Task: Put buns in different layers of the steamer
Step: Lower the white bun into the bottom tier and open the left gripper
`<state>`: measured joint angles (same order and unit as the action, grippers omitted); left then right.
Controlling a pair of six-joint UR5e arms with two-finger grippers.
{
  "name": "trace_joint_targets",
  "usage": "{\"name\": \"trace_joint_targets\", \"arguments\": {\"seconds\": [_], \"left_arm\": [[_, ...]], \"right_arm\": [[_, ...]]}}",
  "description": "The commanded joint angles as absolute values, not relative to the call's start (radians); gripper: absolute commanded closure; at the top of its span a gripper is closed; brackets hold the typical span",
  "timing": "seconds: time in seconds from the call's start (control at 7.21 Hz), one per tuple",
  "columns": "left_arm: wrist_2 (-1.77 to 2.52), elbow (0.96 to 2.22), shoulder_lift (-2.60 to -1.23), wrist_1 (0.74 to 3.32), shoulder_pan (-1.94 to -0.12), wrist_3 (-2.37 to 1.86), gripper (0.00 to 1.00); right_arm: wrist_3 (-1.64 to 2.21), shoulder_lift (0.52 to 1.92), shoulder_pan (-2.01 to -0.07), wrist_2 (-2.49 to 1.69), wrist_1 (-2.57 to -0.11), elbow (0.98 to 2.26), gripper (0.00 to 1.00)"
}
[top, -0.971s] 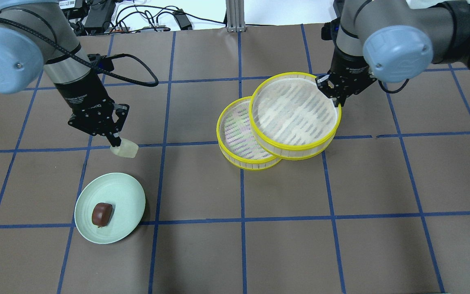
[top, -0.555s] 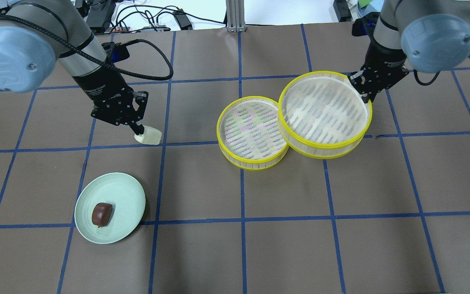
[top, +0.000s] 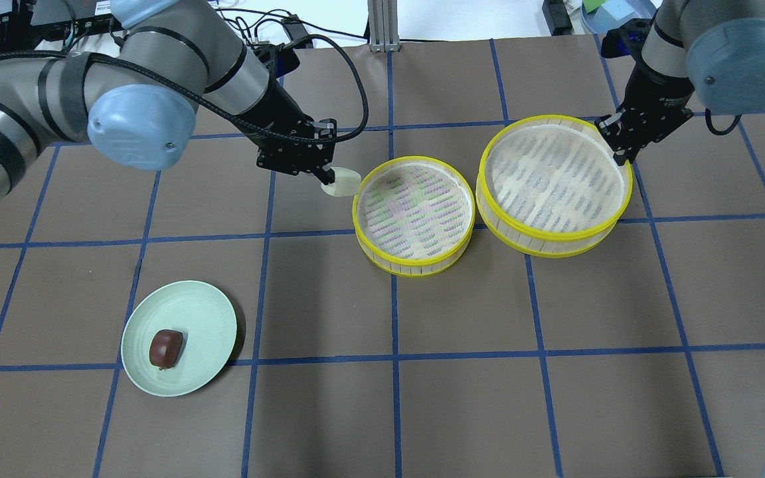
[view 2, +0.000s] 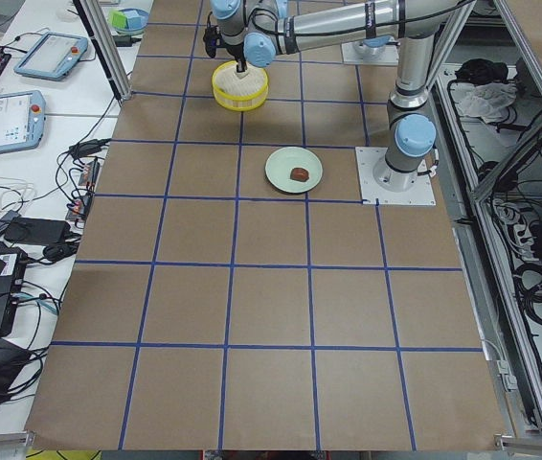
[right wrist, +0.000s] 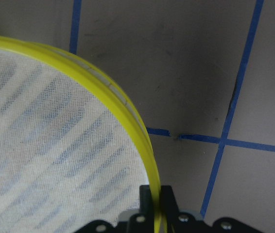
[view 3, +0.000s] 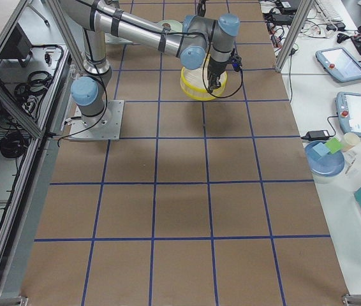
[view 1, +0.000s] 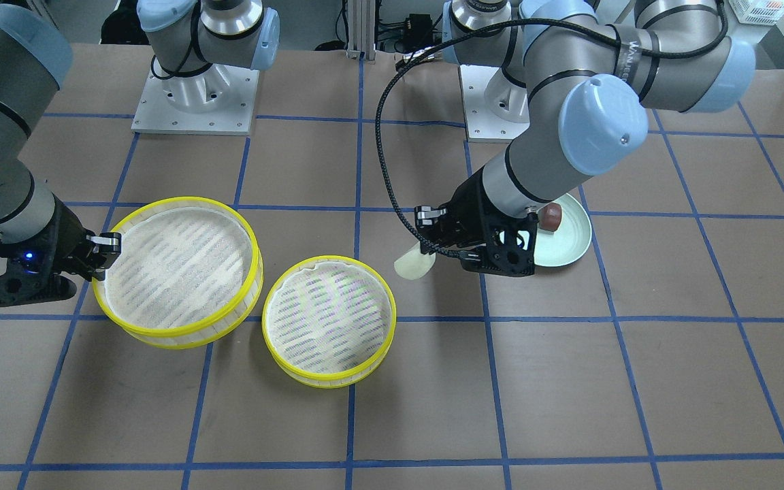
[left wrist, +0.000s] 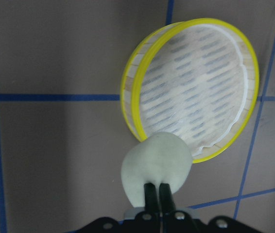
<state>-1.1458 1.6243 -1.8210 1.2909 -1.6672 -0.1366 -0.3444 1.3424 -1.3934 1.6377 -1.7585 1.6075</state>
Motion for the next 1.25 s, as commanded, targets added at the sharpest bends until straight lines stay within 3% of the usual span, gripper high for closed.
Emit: {"name": "trace_joint_targets", "arguments": {"seconds": [0.0, 0.69, 0.83, 0.97, 1.11], "left_arm": [[-1.029, 1.626, -1.891, 1.151, -1.687, -0.150, 1.00], [-1.029, 1.626, -2.028, 1.008, -1.762, -0.150, 1.00], [-1.032, 1.621, -2.046, 0.965, -1.763, -0.150, 0.80], [-1.031, 1.621, -2.065, 0.901, -1.763, -0.185, 0.08], [-1.032, 1.617, -2.059, 0.896, -1.763, -0.269, 0.00]], "right_arm": [[-0.344, 1.342, -1.393, 1.634, -1.758, 1.608, 0.95], [-0.336, 1.344, -1.393, 1.626, -1.758, 1.608, 0.95], [-0.333, 1.344, -1.393, 1.626, -1.758, 1.609, 0.95], [-0.331, 1.344, -1.393, 1.625, -1.758, 1.609, 0.95], [-0.330, 1.345, -1.394, 1.626, -1.758, 1.609, 0.95]]}}
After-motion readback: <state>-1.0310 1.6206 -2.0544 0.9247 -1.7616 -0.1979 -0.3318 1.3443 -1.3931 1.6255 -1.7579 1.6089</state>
